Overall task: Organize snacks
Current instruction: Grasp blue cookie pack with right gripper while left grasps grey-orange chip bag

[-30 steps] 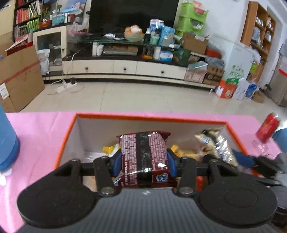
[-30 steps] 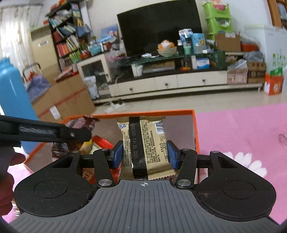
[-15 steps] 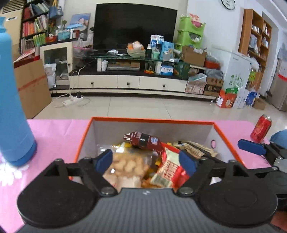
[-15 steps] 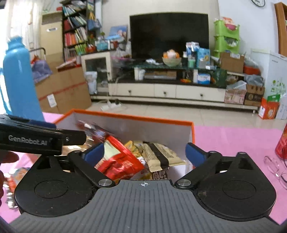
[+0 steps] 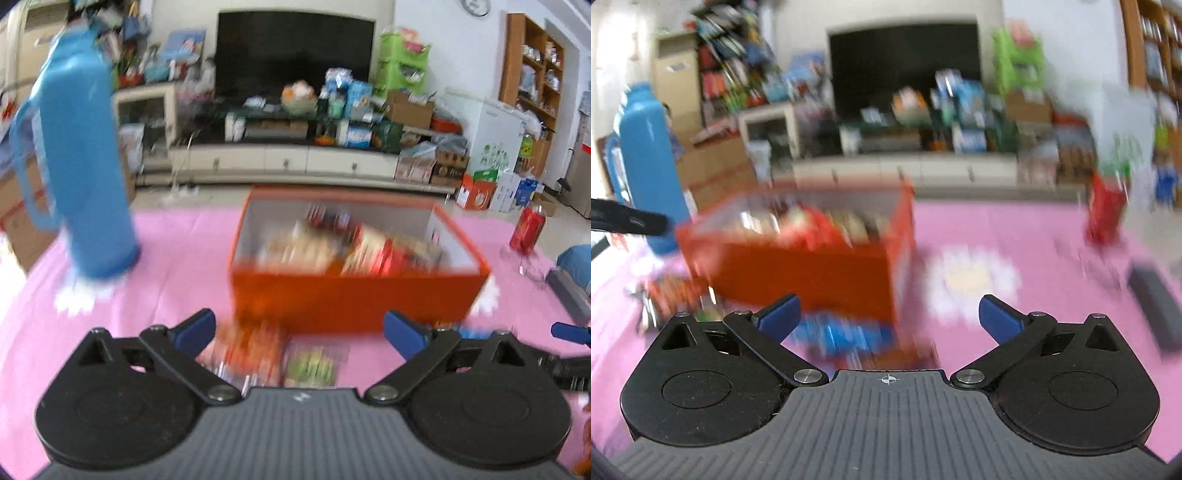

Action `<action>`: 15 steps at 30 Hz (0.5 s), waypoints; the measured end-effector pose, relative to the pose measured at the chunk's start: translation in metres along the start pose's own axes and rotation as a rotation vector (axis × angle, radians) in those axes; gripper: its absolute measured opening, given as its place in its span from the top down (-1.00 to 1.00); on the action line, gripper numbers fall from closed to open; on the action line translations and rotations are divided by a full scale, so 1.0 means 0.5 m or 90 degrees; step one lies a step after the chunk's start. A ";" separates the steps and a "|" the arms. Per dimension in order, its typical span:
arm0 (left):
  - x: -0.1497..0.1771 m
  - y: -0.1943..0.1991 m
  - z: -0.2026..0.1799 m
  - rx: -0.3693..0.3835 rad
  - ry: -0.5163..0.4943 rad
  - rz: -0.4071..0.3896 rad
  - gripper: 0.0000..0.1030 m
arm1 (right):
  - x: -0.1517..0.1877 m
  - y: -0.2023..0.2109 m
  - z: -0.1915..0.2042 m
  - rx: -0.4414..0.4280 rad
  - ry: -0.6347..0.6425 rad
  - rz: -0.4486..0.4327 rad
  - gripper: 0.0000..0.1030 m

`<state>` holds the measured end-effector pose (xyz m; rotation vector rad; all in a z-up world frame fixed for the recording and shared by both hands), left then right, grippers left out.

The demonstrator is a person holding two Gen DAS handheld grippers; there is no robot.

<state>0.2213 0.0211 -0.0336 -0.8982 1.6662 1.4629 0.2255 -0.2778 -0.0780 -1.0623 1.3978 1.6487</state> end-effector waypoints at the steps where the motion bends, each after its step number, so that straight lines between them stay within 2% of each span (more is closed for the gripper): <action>1: 0.040 0.010 0.011 0.001 0.006 0.023 -0.88 | 0.023 0.003 -0.015 0.000 -0.020 0.024 -0.81; 3: 0.110 0.028 0.027 -0.007 0.002 0.057 -0.88 | 0.056 0.005 -0.043 -0.011 -0.057 0.055 -0.81; 5: 0.142 0.041 0.034 -0.019 -0.022 0.064 -0.88 | 0.070 0.010 -0.071 0.001 -0.072 0.060 -0.81; 8: 0.108 0.033 0.039 -0.031 -0.044 0.037 -0.88 | 0.070 0.008 -0.109 0.034 -0.109 0.059 -0.81; 11: 0.049 -0.020 0.056 -0.045 -0.048 0.018 -0.88 | 0.053 -0.006 -0.119 0.003 -0.179 0.048 -0.81; 12: 0.033 -0.048 0.066 -0.047 -0.051 0.024 -0.88 | 0.054 -0.010 -0.115 -0.007 -0.190 0.052 -0.81; 15: 0.015 -0.131 0.089 -0.012 -0.037 0.072 -0.89 | 0.069 -0.026 -0.105 -0.019 -0.193 0.076 -0.81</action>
Point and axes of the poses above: each gripper's, at about its wrist camera, not at the fingertips, and y roughly against the way its jaws point, z to its left, x to its underside, the point moved 9 cm from there along -y, roughly the way its jaws point, and after that the axes turned 7 degrees about -z, right-handed, at the moved point
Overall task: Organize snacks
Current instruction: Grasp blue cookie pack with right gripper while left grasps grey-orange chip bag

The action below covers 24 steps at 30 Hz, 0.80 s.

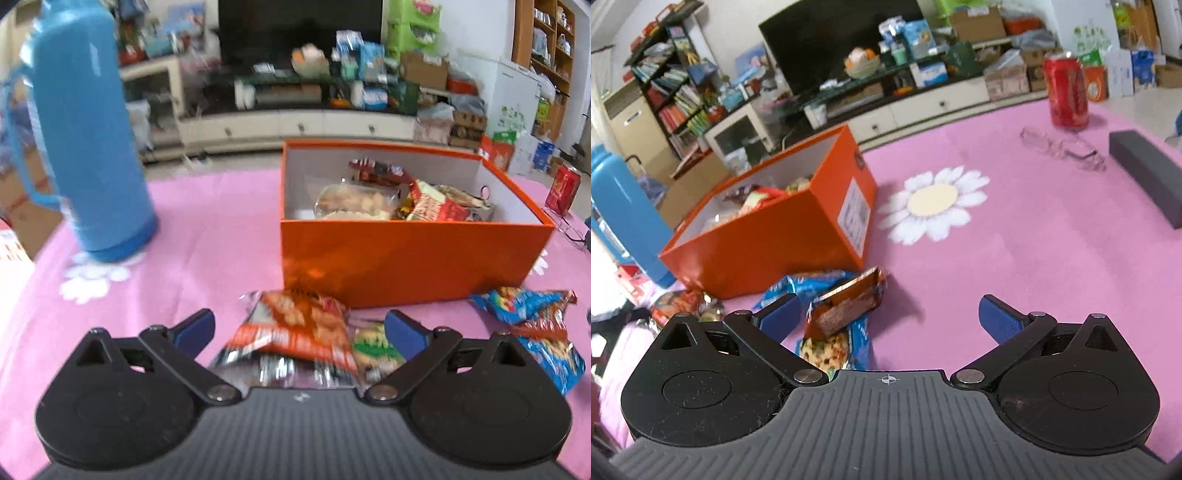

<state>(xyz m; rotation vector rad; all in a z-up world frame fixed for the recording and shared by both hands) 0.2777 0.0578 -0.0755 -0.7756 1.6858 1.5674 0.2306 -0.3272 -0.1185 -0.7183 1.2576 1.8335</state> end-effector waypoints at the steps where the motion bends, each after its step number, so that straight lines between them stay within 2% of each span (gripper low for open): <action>1: -0.003 -0.018 0.000 0.017 -0.004 0.011 -0.89 | 0.004 -0.006 0.001 0.000 0.005 0.006 -0.81; 2: -0.003 -0.036 -0.002 0.030 -0.017 0.022 -0.89 | 0.006 -0.009 -0.001 0.003 0.008 0.009 -0.81; 5: 0.003 -0.089 0.002 0.003 -0.059 0.049 -0.85 | 0.008 -0.019 -0.008 0.010 0.007 0.019 -0.81; 6: 0.005 -0.100 0.003 -0.008 -0.068 0.053 -0.73 | 0.008 -0.022 -0.011 0.012 0.001 0.022 -0.81; 7: 0.008 -0.105 0.000 -0.003 -0.072 0.059 -0.36 | 0.008 -0.024 -0.014 0.011 -0.004 0.024 -0.81; 9: 0.009 -0.093 -0.013 0.019 -0.062 0.054 -0.24 | 0.008 -0.026 -0.016 0.010 -0.007 0.026 -0.81; 10: 0.010 -0.082 -0.021 0.026 -0.068 0.045 -0.04 | 0.008 -0.024 -0.017 0.012 -0.005 0.024 -0.81; 11: 0.014 -0.067 -0.029 0.032 -0.072 0.043 0.05 | 0.006 -0.023 -0.018 0.015 -0.003 0.022 -0.81; 12: 0.020 -0.047 -0.038 0.044 -0.067 0.044 0.08 | 0.005 -0.022 -0.019 0.015 -0.003 0.021 -0.81; 15: 0.060 0.017 -0.077 0.084 -0.053 0.055 0.08 | 0.004 -0.017 -0.022 0.012 -0.015 0.019 -0.81; 17: 0.110 0.053 -0.102 0.084 -0.072 0.078 0.00 | 0.002 -0.015 -0.024 0.008 -0.021 0.018 -0.81; 19: 0.141 0.088 -0.119 0.072 -0.103 0.060 0.00 | 0.003 -0.013 -0.024 0.008 -0.020 0.018 -0.81; 21: 0.154 0.112 -0.122 0.041 -0.125 0.045 -0.19 | 0.007 -0.013 -0.020 0.003 -0.010 0.027 -0.81; 24: 0.152 0.132 -0.110 0.006 -0.107 0.020 -0.47 | 0.028 -0.013 0.001 -0.008 0.042 0.053 -0.81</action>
Point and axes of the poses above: each gripper's, at about its wrist camera, not at the fingertips, and y roughly against the way its jaws point, z to its left, x to its underside, the point moved 9 cm from there along -y, roughly the way its jaws point, and after that the axes turned 7 degrees about -z, right-handed, at the moved point
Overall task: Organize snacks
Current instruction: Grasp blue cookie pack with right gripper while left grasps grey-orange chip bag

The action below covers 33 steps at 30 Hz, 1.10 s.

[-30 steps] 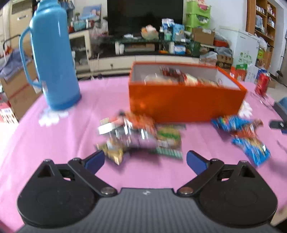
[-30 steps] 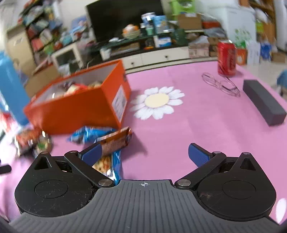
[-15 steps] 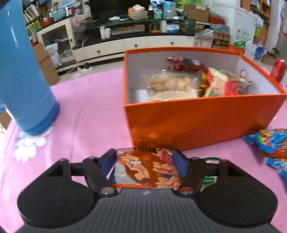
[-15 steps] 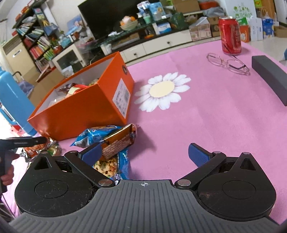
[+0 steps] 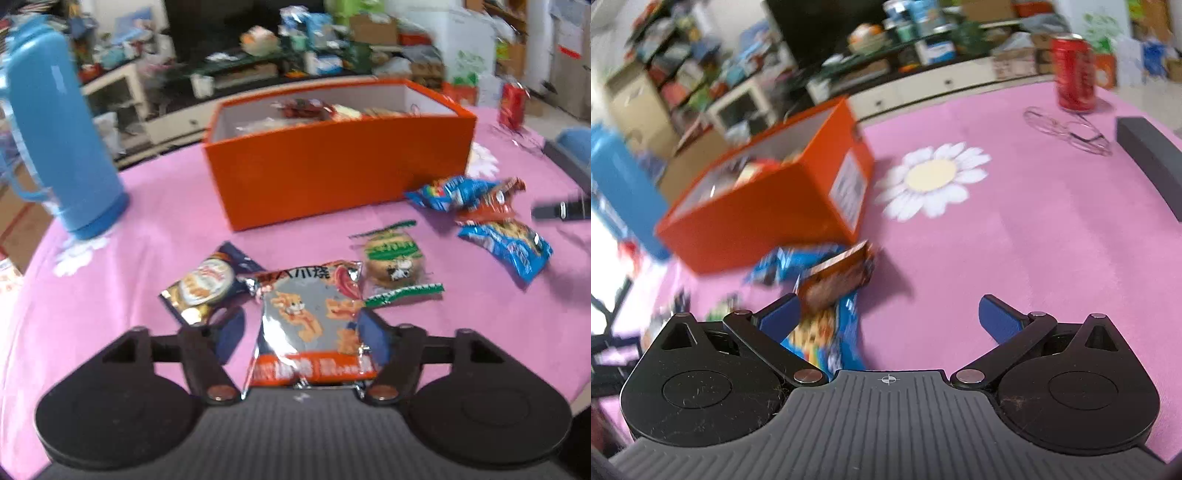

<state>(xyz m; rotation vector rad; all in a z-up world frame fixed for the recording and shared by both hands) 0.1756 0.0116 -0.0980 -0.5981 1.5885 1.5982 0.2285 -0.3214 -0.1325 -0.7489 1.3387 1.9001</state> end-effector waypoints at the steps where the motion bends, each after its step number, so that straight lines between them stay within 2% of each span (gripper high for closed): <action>1: 0.000 0.009 0.002 -0.001 0.014 -0.015 -0.63 | 0.007 0.000 0.013 -0.004 0.027 0.008 -0.81; 2: -0.003 0.013 0.004 -0.003 0.023 -0.026 -0.83 | 0.016 0.000 0.028 -0.011 0.058 0.015 -0.81; 5: -0.006 0.016 0.011 -0.007 0.050 -0.061 -0.81 | 0.034 -0.001 0.069 -0.030 0.129 0.016 -0.81; 8: -0.006 0.002 0.014 0.014 0.099 -0.060 -0.81 | 0.034 -0.013 0.088 -0.022 0.150 0.001 -0.78; 10: -0.008 -0.001 0.019 0.030 0.121 -0.061 -0.81 | 0.035 -0.033 0.098 -0.015 0.166 0.000 -0.68; 13: -0.008 -0.003 0.031 0.029 0.139 -0.064 -0.81 | 0.043 -0.057 0.125 -0.033 0.209 0.002 -0.32; 14: -0.005 -0.004 0.036 0.029 0.146 -0.062 -0.81 | 0.051 -0.062 0.135 -0.048 0.221 0.013 -0.11; 17: 0.002 -0.006 0.048 0.033 0.165 -0.056 -0.81 | 0.077 -0.056 0.163 -0.044 0.287 0.024 0.17; 18: 0.004 -0.006 0.050 0.035 0.169 -0.053 -0.81 | 0.084 -0.047 0.173 -0.064 0.289 0.031 0.21; 20: 0.007 -0.004 0.053 0.038 0.168 -0.050 -0.81 | 0.104 -0.026 0.193 -0.097 0.294 0.042 0.21; 22: 0.010 0.000 0.048 0.045 0.161 -0.050 -0.81 | 0.117 -0.015 0.202 -0.089 0.321 0.040 0.21; 25: 0.013 -0.003 0.033 0.066 0.145 -0.041 -0.81 | 0.115 -0.014 0.194 -0.083 0.305 0.042 0.02; 27: 0.011 -0.016 0.024 0.059 0.130 -0.033 -0.81 | 0.112 -0.019 0.192 -0.076 0.292 0.046 -0.18; 30: 0.013 -0.037 0.010 0.052 0.101 -0.018 -0.81 | 0.113 -0.024 0.194 -0.073 0.300 0.047 -0.26; 33: 0.028 -0.060 0.004 0.014 0.059 0.012 -0.81 | 0.115 -0.023 0.193 -0.073 0.302 0.047 -0.27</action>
Point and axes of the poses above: each gripper's, at about its wrist camera, not at the fingertips, and y roughly against the way its jaws point, z to its left, x to its underside, the point moved 9 cm from there along -y, roughly the way its jaws point, and after that the axes turned 7 degrees about -z, right-handed, at the moved point
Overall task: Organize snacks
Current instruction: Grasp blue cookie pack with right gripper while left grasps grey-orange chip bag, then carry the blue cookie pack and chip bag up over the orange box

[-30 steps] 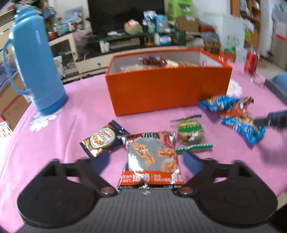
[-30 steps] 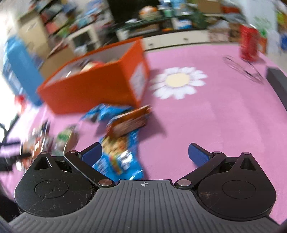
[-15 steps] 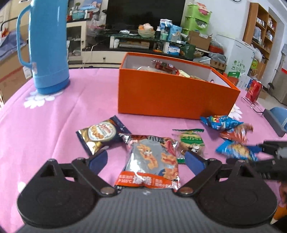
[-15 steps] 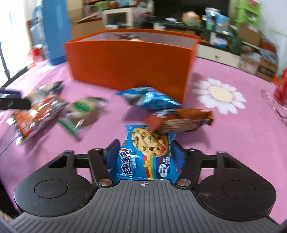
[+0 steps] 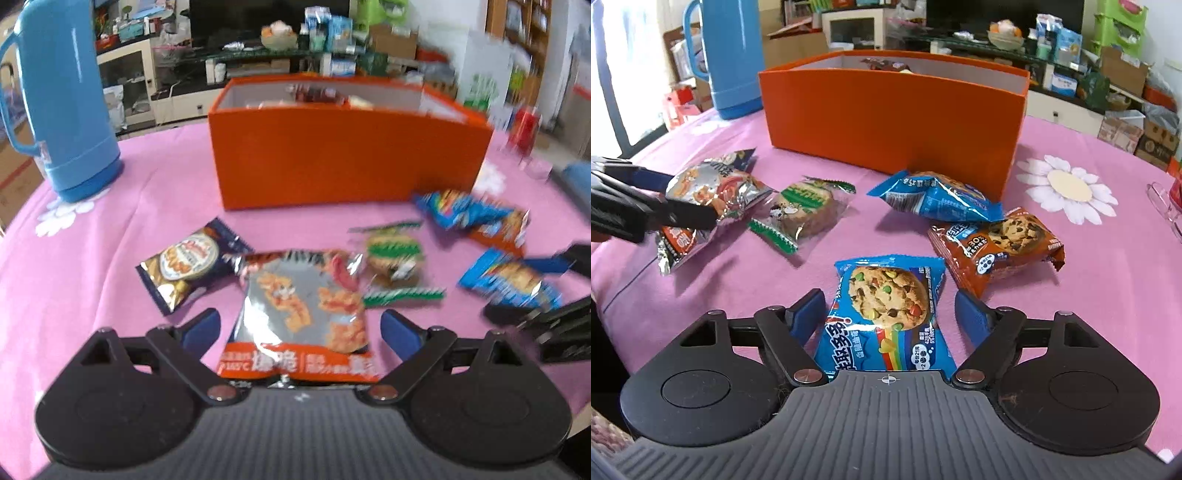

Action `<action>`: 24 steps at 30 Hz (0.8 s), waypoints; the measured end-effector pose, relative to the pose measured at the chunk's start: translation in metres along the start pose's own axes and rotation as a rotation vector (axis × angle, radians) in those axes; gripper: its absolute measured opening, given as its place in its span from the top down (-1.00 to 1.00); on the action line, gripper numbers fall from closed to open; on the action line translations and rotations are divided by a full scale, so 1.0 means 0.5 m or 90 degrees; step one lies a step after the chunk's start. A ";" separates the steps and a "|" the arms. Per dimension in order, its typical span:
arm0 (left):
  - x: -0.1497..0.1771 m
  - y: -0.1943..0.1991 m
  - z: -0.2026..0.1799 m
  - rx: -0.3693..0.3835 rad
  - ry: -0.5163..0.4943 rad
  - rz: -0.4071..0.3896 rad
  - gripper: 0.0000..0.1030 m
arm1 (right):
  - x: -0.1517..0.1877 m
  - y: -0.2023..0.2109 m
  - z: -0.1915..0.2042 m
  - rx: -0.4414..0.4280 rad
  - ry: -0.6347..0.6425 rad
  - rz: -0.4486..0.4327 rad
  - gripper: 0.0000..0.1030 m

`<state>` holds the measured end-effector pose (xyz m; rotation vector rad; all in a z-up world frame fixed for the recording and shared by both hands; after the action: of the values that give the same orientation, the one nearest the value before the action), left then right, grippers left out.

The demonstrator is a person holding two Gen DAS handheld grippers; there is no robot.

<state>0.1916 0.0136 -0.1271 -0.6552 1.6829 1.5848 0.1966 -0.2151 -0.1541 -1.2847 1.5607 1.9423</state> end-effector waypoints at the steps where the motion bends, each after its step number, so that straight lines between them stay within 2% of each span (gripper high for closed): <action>1: 0.004 -0.007 0.002 -0.013 -0.011 0.007 -0.81 | 0.000 0.000 -0.002 0.000 -0.002 0.000 -0.27; 2: 0.009 -0.013 0.004 -0.022 -0.016 0.011 -0.76 | 0.000 0.000 -0.003 0.001 -0.005 -0.001 -0.26; 4: 0.016 -0.019 0.010 -0.009 0.003 0.021 -0.50 | 0.000 0.001 -0.003 0.005 0.002 0.000 -0.14; 5: 0.014 -0.016 0.011 0.006 0.021 0.024 -0.26 | -0.002 0.003 -0.004 0.003 0.000 -0.002 0.32; 6: 0.012 -0.009 0.018 0.012 0.042 0.024 -0.23 | -0.005 0.010 -0.004 0.003 0.001 -0.004 0.49; 10: 0.014 0.038 0.026 0.033 0.073 0.017 -0.21 | -0.011 0.045 -0.006 -0.014 -0.032 -0.020 0.50; 16: -0.015 0.122 0.020 0.061 0.094 -0.029 -0.21 | -0.018 0.101 0.018 -0.045 -0.092 -0.056 0.50; 21: -0.106 0.148 0.029 0.075 0.101 -0.078 -0.21 | -0.057 0.128 0.019 -0.050 -0.117 -0.088 0.50; 24: -0.184 0.132 0.041 0.063 0.098 -0.111 -0.21 | -0.130 0.139 -0.014 -0.031 -0.120 -0.132 0.50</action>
<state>0.1998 0.0310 -0.0137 -0.8661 1.7516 1.3496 0.1839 -0.2276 -0.0603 -1.1911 1.2457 1.9177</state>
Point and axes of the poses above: each gripper's, at about its wrist camera, not at the fingertips, and y roughly against the way its jaws point, z to its left, x to its underside, the point moved 9 cm from there along -y, roughly the way its jaws point, and after that the axes turned 7 degrees about -z, right-handed, at the moved point
